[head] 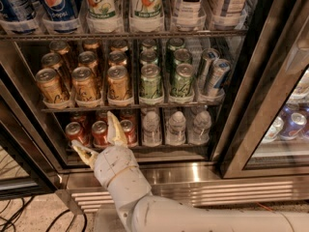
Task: Pick orange can from middle shelf of fridge
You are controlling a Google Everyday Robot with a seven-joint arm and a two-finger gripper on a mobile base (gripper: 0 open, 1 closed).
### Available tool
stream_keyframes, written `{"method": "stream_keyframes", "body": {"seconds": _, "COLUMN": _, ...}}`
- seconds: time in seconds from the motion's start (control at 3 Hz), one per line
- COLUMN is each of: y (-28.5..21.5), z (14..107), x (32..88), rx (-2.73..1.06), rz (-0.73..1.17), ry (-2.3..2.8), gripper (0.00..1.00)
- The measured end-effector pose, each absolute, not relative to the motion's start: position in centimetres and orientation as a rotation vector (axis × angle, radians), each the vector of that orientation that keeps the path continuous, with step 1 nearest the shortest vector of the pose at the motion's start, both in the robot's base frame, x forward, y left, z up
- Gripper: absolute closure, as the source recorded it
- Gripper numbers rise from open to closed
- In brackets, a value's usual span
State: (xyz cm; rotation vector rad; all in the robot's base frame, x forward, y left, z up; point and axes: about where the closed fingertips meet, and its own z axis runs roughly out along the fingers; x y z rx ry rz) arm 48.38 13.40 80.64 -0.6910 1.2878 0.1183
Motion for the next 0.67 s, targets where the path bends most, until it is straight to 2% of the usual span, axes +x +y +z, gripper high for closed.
{"method": "stream_keyframes", "body": {"seconds": 0.67, "y": 12.62, "z": 82.04, "x": 49.81, "rx": -0.588, "rz": 0.065, "ry": 1.254, "gripper": 0.37}}
